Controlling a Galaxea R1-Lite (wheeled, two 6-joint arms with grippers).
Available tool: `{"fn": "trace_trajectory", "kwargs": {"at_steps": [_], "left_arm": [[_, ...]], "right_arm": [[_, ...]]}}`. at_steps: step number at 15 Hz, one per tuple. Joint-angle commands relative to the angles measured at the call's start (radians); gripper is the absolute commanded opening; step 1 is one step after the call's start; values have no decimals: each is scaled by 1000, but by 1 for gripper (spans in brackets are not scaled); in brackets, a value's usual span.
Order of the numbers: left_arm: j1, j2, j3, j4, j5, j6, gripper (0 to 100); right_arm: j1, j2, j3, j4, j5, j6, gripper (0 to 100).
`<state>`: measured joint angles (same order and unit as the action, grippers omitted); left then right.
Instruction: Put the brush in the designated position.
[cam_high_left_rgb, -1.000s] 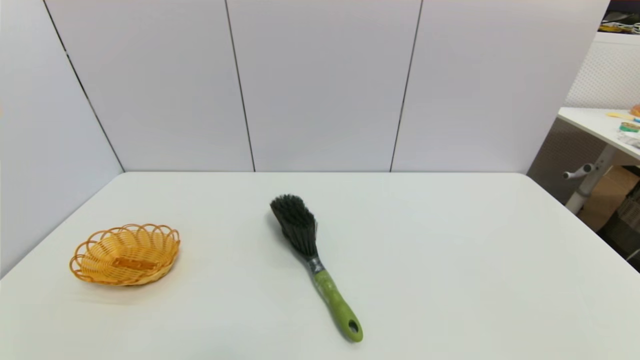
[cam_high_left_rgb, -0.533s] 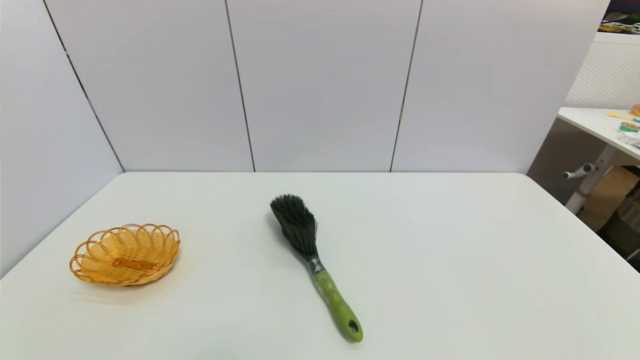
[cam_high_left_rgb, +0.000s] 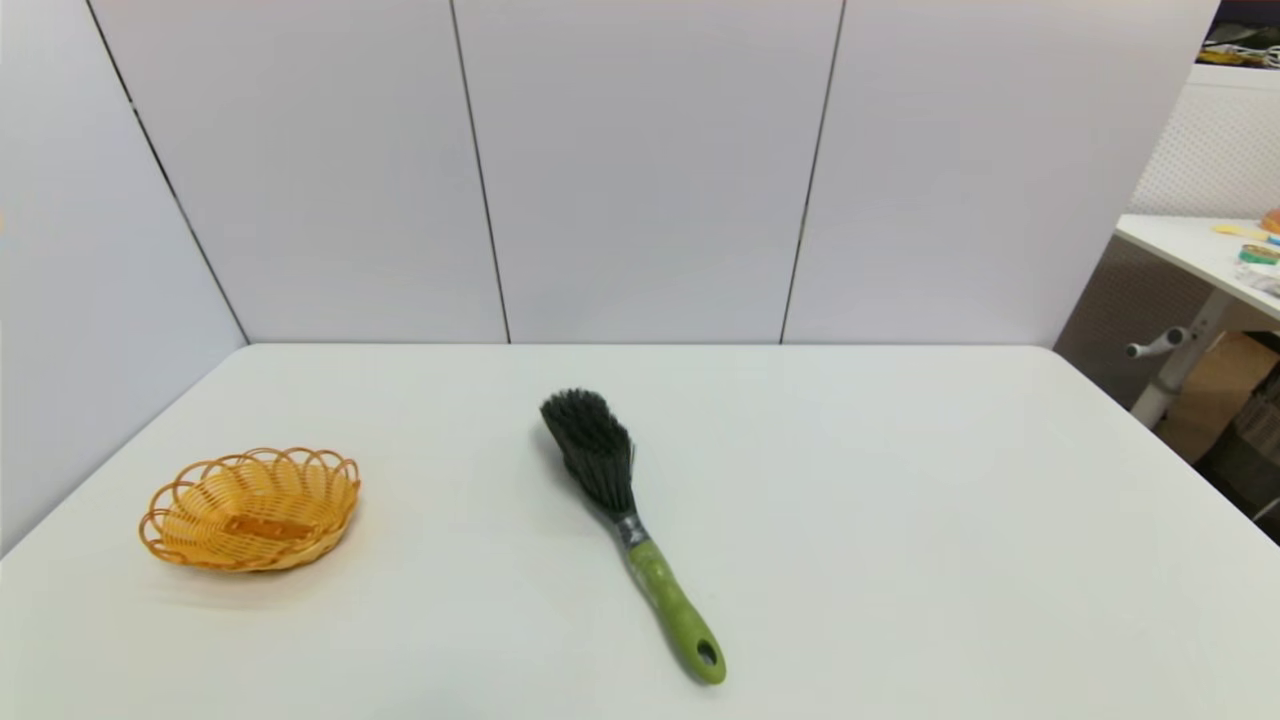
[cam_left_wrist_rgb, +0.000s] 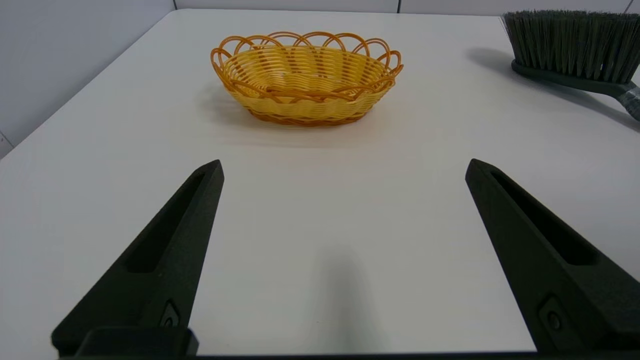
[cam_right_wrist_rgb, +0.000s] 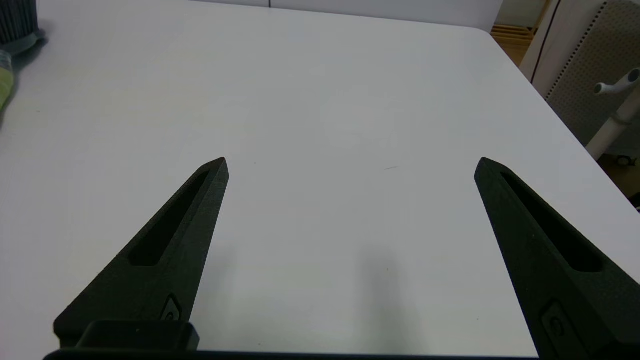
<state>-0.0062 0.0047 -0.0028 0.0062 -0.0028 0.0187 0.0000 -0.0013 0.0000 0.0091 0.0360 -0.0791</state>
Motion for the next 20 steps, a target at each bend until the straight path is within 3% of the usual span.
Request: {"fn": "trace_trajectory", "kwargs": {"at_steps": [1,5,12,18,20], "left_arm": [[0,106,-118,18,-14,79,100],[-37,342,-368,172,-111,176,100],[-232,848,-760,294,-115,196,100],[-558,1187,-910,365,-98,6,100],[-681,1296,-970,360,-3,-82,100]], "right_arm": [[0,-2,2,0,1,1,100],[0,-2,2,0,1,1,100],[0,-2,2,0,1,-1,100],[0,-2,2,0,1,-1,100],[0,-2,2,0,1,1,100]]}}
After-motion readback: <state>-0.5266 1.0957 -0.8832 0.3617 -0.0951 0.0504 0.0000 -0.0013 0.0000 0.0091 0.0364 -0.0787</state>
